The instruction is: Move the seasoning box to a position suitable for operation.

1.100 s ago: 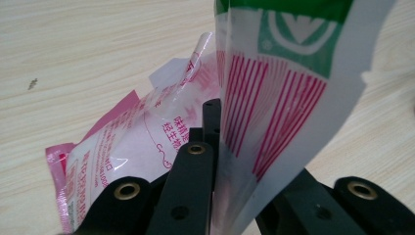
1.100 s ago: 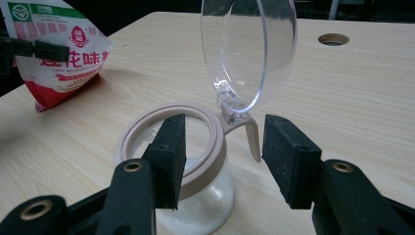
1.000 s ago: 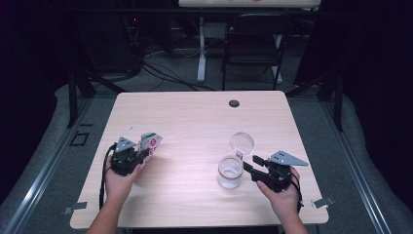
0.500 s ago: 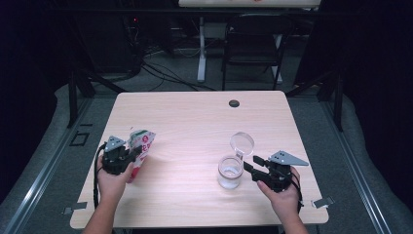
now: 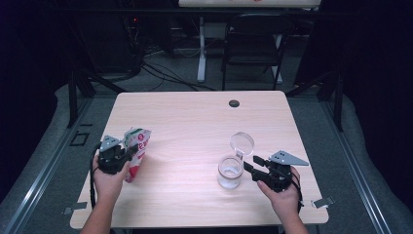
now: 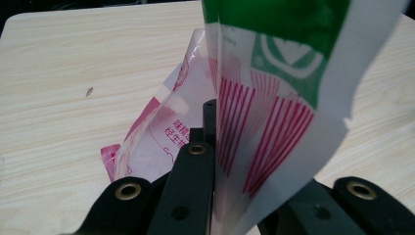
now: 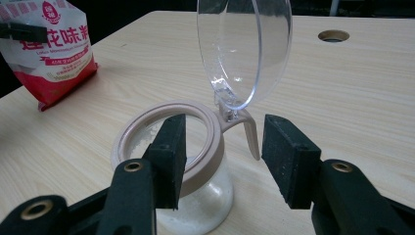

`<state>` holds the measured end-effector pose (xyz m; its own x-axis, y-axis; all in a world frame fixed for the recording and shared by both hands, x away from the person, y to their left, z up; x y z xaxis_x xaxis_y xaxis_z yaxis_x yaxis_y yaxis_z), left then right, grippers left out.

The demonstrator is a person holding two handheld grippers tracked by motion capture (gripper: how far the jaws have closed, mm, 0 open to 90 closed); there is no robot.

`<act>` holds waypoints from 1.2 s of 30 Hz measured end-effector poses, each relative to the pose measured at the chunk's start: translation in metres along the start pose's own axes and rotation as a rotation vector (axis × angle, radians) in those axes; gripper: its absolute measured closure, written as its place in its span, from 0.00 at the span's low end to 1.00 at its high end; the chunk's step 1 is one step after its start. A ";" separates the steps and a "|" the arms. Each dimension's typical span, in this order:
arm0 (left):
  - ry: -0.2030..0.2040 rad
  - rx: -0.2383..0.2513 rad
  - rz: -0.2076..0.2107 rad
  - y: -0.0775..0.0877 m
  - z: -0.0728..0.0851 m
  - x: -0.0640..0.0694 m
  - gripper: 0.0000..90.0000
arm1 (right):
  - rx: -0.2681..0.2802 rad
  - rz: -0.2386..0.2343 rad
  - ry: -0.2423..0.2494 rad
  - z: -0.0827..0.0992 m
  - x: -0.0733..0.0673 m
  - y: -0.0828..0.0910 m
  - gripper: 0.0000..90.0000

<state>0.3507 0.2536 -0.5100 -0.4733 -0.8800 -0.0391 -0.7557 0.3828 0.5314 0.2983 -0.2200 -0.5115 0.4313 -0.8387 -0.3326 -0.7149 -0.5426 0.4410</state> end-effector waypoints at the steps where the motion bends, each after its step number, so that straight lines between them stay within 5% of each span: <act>1: 0.004 0.001 -0.002 0.000 0.000 0.000 1.00 | 0.000 -0.002 0.000 0.000 0.000 0.000 0.58; 28: 0.051 0.061 -0.102 0.027 -0.005 -0.026 1.00 | 0.010 0.001 0.002 0.001 0.000 0.001 0.58; 36: 0.019 0.066 -0.107 0.024 -0.012 -0.026 1.00 | 0.015 0.014 -0.002 0.002 0.002 0.004 0.58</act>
<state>0.3502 0.2826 -0.4854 -0.3799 -0.9219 -0.0759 -0.8298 0.3034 0.4685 0.2946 -0.2238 -0.5119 0.4203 -0.8461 -0.3280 -0.7291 -0.5300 0.4330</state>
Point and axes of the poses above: each handheld gripper's, and its own axes: y roughly backward along the jaws, z roughly out of its underside, x roughly to its right, the point moved 1 cm from there along -y, roughly forward along the jaws, and after that the axes turned 10 degrees about -y, right-handed, at the moved point
